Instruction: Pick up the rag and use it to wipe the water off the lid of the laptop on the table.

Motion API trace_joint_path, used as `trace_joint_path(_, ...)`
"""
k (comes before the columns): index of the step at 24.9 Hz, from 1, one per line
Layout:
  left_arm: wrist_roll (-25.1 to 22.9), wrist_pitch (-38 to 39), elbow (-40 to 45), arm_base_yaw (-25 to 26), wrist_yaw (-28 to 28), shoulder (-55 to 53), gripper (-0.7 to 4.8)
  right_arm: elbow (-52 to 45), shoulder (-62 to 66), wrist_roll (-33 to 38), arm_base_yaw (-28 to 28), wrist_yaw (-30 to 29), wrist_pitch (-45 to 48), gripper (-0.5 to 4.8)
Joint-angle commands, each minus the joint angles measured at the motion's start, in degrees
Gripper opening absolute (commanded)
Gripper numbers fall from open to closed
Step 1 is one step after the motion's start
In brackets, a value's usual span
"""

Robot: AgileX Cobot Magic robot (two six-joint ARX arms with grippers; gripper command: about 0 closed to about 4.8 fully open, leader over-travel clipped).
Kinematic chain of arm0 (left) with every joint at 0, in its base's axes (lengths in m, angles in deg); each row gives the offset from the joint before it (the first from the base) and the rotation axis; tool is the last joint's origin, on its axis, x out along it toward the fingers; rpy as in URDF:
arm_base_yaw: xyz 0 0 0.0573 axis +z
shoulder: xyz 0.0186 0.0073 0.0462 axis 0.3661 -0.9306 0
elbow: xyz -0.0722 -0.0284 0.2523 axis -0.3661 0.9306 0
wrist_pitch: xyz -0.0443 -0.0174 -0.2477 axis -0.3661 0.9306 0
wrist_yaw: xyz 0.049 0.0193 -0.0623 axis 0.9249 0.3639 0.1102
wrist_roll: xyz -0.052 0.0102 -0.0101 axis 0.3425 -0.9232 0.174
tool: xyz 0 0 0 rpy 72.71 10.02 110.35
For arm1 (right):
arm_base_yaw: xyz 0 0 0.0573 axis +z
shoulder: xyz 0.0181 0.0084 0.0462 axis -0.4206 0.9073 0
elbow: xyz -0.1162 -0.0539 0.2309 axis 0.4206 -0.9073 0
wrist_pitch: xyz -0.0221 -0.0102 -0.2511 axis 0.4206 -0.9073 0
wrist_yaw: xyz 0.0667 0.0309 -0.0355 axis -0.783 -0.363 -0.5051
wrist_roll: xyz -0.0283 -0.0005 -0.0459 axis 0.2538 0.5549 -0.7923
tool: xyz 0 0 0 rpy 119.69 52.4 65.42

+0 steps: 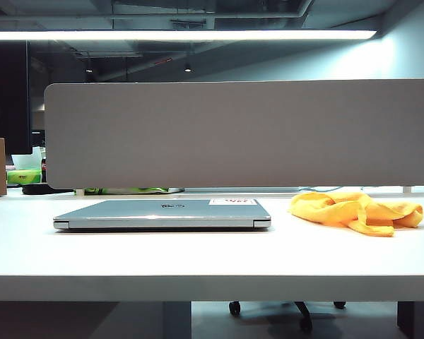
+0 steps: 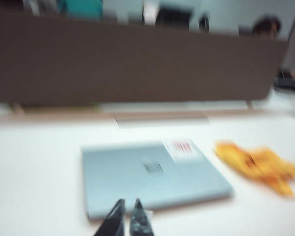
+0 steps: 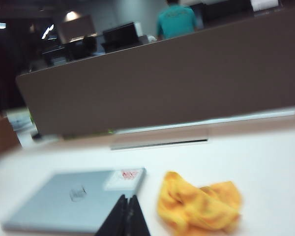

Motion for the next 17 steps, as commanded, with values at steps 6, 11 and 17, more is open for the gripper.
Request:
trace_joint_path(6, -0.44, 2.8, -0.98, 0.07, -7.19, -7.52, 0.19, 23.71, 27.96, -14.05, 0.11, -6.95, -23.91, 2.2)
trace_joint_path(11, -0.2, 2.86, -0.98, 0.09, -1.81, -7.58, 0.19, 23.91, 40.68, -14.27, 0.44, -3.1, -5.64, 2.89)
trace_joint_path(17, -0.22, 3.1, -0.98, 0.07, -1.99, -7.58, 0.19, 27.5, 62.47, -15.65, 1.62, -1.36, 4.46, 4.35)
